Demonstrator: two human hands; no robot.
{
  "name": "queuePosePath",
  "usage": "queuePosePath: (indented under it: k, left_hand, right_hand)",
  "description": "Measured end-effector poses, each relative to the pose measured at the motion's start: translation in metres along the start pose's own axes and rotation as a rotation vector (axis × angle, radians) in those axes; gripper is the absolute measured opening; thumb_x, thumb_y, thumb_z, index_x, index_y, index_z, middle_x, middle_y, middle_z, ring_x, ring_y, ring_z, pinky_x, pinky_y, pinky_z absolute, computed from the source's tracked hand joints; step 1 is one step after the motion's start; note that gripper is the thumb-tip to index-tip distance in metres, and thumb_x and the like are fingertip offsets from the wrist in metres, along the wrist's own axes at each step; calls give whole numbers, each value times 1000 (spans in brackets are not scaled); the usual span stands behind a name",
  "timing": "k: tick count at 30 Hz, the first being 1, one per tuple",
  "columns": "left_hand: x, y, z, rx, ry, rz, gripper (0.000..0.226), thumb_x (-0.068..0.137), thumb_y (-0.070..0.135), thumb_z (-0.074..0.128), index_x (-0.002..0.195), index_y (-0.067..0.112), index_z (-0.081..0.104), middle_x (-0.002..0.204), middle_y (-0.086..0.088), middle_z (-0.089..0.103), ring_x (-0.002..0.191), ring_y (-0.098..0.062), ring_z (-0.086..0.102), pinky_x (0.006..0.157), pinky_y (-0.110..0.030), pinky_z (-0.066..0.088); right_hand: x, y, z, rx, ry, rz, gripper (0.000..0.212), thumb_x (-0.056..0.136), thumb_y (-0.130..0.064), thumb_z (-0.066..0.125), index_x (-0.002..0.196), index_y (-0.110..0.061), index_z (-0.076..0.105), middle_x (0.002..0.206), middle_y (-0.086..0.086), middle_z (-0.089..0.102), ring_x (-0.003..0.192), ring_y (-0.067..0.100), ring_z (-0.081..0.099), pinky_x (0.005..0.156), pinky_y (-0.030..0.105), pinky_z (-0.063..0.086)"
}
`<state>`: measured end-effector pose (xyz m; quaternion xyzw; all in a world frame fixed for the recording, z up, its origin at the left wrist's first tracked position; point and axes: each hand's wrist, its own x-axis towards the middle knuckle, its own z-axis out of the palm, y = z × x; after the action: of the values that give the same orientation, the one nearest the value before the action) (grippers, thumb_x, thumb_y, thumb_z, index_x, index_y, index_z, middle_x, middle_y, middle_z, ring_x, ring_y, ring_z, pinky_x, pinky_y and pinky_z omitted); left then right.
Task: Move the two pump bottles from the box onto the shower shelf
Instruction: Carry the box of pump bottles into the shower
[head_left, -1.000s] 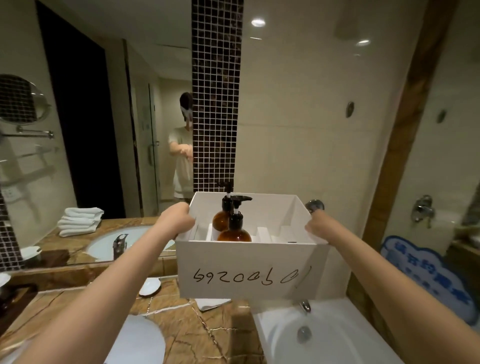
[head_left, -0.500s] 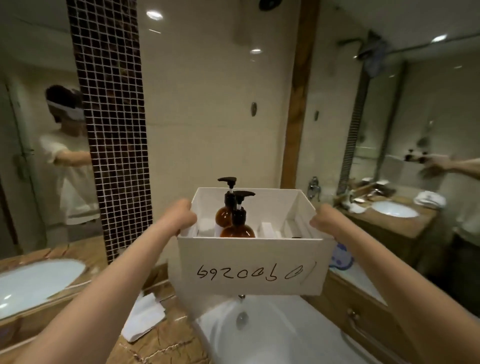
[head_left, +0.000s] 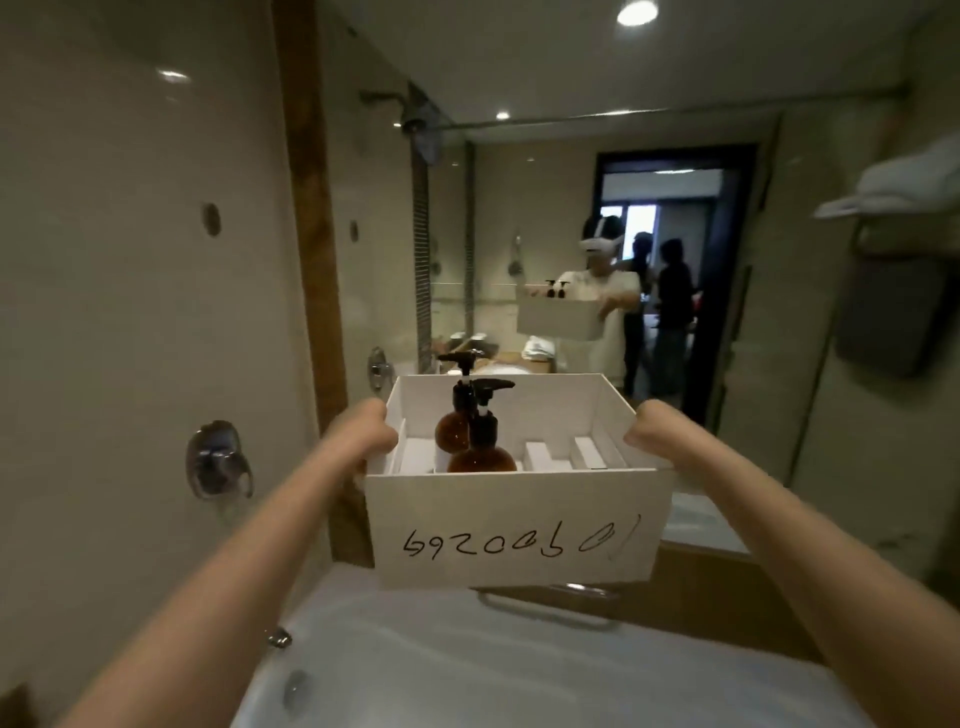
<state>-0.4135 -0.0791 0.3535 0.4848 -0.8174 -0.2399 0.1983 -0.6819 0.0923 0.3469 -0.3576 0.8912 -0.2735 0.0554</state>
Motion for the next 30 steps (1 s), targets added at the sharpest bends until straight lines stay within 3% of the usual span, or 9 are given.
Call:
queuePosePath:
  k: [3,7,10,11,14,16,21,25,30]
  left_hand:
    - [-1,44,32,0,-85,108,21,78,-4,47,98,-6,55,99,-26,60,92,-38,62,56,-36,45]
    - [-11,106,78,-37,-199,247,24,78,-4,47,101,-1,54,91,-20,60,78,-32,62,51,-33,45]
    - [-27,155,113,-62,-258,364,15,79,-3,48,90,-2,58,83,-16,57,73,-28,57,55,-32,42]
    - [-36,171,124,-52,-261,388,8,79,-2,48,80,1,55,79,-13,56,71,-25,56,53,-31,40]
    - [-66,218,158,-44,-274,447,20,80,1,49,64,13,44,68,-6,50,60,-16,50,44,-25,35]
    - [-88,246,179,-58,-307,490,20,80,4,51,65,15,44,69,-5,50,61,-16,51,45,-25,38]
    - [-150,308,219,-110,-389,619,20,80,5,56,68,17,45,73,-4,50,63,-14,50,47,-22,36]
    - [-207,351,242,-132,-496,730,11,80,6,57,86,11,50,78,-6,53,69,-18,54,53,-26,44]
    - [-279,399,265,-165,-664,901,15,80,4,57,93,9,52,85,-7,57,81,-22,58,71,-34,52]
  right_hand:
    - [-22,49,-34,-38,53,111,19,85,-6,50,96,1,63,83,14,58,76,28,57,59,27,38]
    - [-59,115,-79,-40,106,269,22,87,-5,49,104,3,62,88,15,59,80,30,60,53,26,42]
    - [-94,161,-113,-44,178,392,26,88,-5,50,111,3,59,94,16,59,85,30,60,53,26,43]
    - [-106,176,-125,-49,197,426,27,88,-6,50,112,3,59,98,17,61,87,30,61,56,27,45]
    - [-145,218,-159,-73,243,520,29,89,-8,50,116,1,59,109,18,63,99,32,62,75,35,51]
    - [-175,243,-178,-90,286,589,29,90,-9,50,118,-2,57,103,15,61,94,29,62,74,37,54]
    - [-255,296,-219,-114,372,750,30,90,-7,49,118,0,58,97,15,59,82,28,58,53,27,44]
    - [-326,326,-247,-99,427,869,28,89,-6,48,114,2,59,98,17,61,89,31,62,66,32,49]
    - [-417,348,-270,-126,518,1035,33,89,-6,47,118,3,58,109,20,63,92,31,61,66,30,46]
